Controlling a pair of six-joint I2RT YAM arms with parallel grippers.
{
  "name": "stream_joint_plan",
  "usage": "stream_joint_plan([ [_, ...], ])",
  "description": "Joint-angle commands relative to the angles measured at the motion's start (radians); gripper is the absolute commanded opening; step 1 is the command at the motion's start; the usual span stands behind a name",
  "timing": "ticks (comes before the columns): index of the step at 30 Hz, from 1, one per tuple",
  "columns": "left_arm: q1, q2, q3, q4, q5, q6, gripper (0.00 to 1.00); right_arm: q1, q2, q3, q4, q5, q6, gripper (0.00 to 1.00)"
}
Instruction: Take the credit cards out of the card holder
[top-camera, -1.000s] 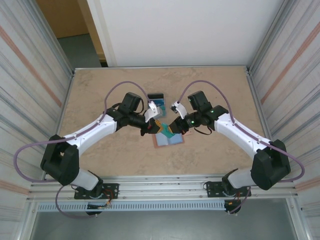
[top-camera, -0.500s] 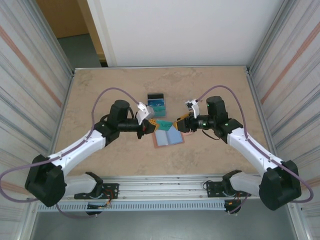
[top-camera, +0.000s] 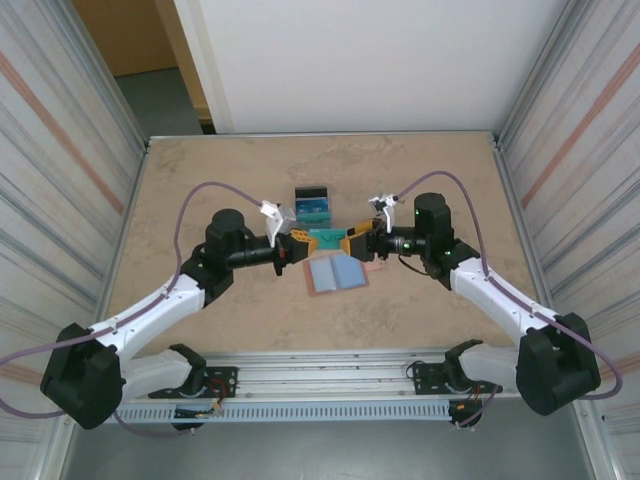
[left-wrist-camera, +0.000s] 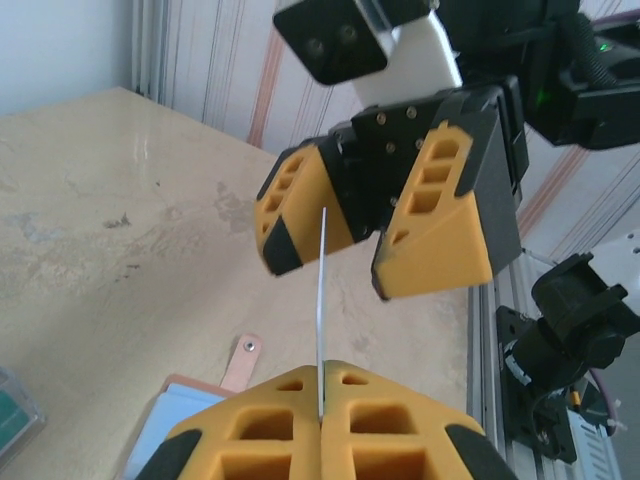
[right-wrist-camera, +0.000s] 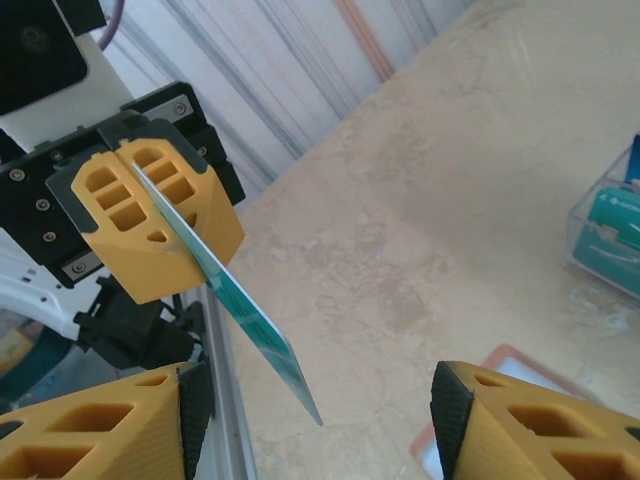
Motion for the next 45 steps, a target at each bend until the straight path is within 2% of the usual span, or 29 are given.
stream_joint_plan([
  [1, -0.003, -0.012, -0.014, 0.099, 0.027, -0.060, 0.00, 0.023, 0.024, 0.024, 0.068, -0.061, 0.025, 0.61],
  [5, -0.002, -0.003, -0.009, 0.125, 0.048, -0.077, 0.00, 0.037, 0.044, 0.033, 0.089, -0.075, 0.029, 0.57],
  [10, -0.003, -0.001, -0.003, 0.107, 0.051, -0.073, 0.00, 0.050, 0.058, 0.048, 0.108, -0.099, 0.043, 0.27],
  [17, -0.003, -0.009, 0.009, 0.035, 0.042, -0.038, 0.01, 0.051, 0.035, 0.067, 0.055, -0.091, 0.006, 0.04],
  [19, -0.002, -0.016, 0.022, -0.006, 0.035, -0.014, 0.10, 0.053, 0.025, 0.074, 0.008, -0.080, -0.023, 0.00],
  [24, -0.002, -0.031, 0.094, -0.155, -0.001, 0.062, 0.39, 0.069, 0.002, 0.118, -0.186, -0.024, -0.142, 0.00],
  [28, -0.002, -0.027, 0.173, -0.260, -0.041, 0.118, 0.52, 0.085, -0.009, 0.162, -0.327, 0.022, -0.233, 0.00],
  [31, -0.003, -0.013, 0.234, -0.342, -0.031, 0.178, 0.61, 0.089, -0.013, 0.177, -0.377, 0.037, -0.264, 0.00],
  [36, -0.003, 0.003, 0.287, -0.418, 0.000, 0.290, 0.60, 0.104, -0.019, 0.190, -0.421, 0.038, -0.301, 0.00],
  [39, -0.003, 0.043, 0.368, -0.553, 0.015, 0.390, 0.56, 0.117, -0.018, 0.201, -0.452, 0.034, -0.324, 0.00],
  [45, -0.002, 0.169, 0.531, -0.806, 0.133, 0.566, 0.49, 0.142, 0.002, 0.227, -0.490, 0.047, -0.346, 0.00],
])
